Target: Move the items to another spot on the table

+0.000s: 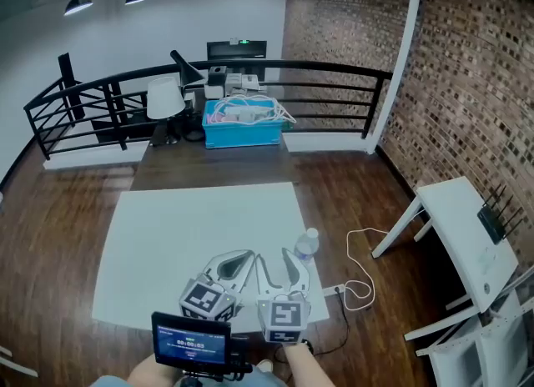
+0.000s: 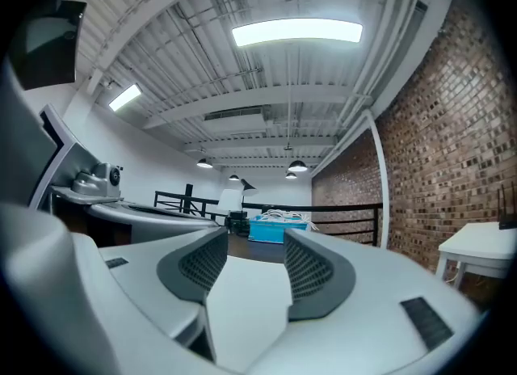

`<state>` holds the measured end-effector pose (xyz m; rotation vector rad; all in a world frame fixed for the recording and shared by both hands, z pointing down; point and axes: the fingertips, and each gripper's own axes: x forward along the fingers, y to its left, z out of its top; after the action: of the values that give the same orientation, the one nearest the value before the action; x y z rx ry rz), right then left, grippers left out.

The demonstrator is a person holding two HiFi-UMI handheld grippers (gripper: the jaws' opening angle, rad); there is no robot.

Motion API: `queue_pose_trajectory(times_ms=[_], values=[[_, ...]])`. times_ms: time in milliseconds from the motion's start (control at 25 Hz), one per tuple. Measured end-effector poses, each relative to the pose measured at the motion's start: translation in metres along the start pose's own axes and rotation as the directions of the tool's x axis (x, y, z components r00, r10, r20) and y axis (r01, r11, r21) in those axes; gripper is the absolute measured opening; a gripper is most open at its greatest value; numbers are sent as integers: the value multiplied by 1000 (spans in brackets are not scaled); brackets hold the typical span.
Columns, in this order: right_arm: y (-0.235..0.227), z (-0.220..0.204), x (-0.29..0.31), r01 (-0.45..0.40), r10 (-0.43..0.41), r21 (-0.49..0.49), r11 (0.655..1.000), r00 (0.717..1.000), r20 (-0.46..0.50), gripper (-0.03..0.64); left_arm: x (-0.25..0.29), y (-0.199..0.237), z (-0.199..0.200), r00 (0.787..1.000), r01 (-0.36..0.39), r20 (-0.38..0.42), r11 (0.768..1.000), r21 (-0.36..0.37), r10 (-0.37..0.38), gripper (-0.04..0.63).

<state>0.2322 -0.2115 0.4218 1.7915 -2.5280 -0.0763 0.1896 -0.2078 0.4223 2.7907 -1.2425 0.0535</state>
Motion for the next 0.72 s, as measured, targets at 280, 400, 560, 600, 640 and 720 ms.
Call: queue_pose_trajectory(times_ms=[280, 400, 560, 600, 640, 720], values=[[-55, -12, -14, 67, -67, 13, 998, 998, -20, 253, 38, -33, -6, 999, 46, -7, 999, -13, -46, 12], [-71, -18, -17, 83, -83, 15, 996, 996, -29, 266, 50, -46, -12, 998, 62, -16, 998, -11, -63, 12], [-85, -29, -18, 91, -89, 27, 996, 995, -43, 291, 58, -54, -19, 997, 67, -29, 998, -13, -67, 12], [-87, -31, -17, 90, -89, 28, 996, 995, -47, 293, 60, -54, -21, 997, 66, -32, 998, -13, -67, 12], [-88, -33, -16, 89, -87, 30, 996, 995, -52, 293, 61, -55, -22, 997, 66, -35, 998, -13, -66, 12], [-91, -40, -12, 86, -83, 47, 995, 995, -63, 297, 63, -54, -24, 997, 61, -43, 998, -15, -62, 12]])
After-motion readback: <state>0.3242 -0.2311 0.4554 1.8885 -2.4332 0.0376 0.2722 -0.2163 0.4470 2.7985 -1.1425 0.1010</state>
